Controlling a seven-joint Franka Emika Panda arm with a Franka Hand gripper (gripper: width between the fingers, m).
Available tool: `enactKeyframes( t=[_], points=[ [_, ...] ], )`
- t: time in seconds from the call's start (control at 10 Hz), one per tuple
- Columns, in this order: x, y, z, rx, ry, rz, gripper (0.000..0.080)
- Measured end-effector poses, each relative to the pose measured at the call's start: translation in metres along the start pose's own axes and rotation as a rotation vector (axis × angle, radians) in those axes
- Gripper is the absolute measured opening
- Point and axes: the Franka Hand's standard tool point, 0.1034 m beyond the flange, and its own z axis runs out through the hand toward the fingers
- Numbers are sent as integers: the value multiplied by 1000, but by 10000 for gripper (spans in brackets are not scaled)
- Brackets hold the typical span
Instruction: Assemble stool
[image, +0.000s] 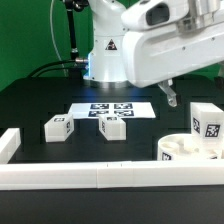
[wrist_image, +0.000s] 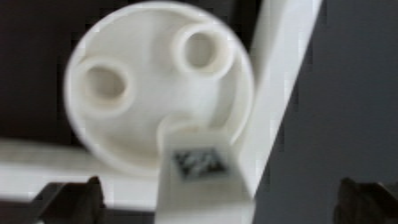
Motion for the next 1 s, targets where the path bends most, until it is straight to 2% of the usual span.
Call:
enactKeyframes(
  t=[0.1, 0.2, 0.3, 0.6, 0.7, 0.9, 1.0],
  points=[
    [8, -1, -2, -19, 32, -78, 649],
    [10, -2, -4, -15, 38, -87, 649],
    [10, -6, -4, 3, 40, -70, 649],
    [9, -4, -2, -9, 37, -296, 649],
    [10, 0, 1, -59, 45, -488, 649],
    [12, 5, 8, -96, 18, -809, 649],
    [17, 1, 12, -126, 25, -909, 649]
  ],
)
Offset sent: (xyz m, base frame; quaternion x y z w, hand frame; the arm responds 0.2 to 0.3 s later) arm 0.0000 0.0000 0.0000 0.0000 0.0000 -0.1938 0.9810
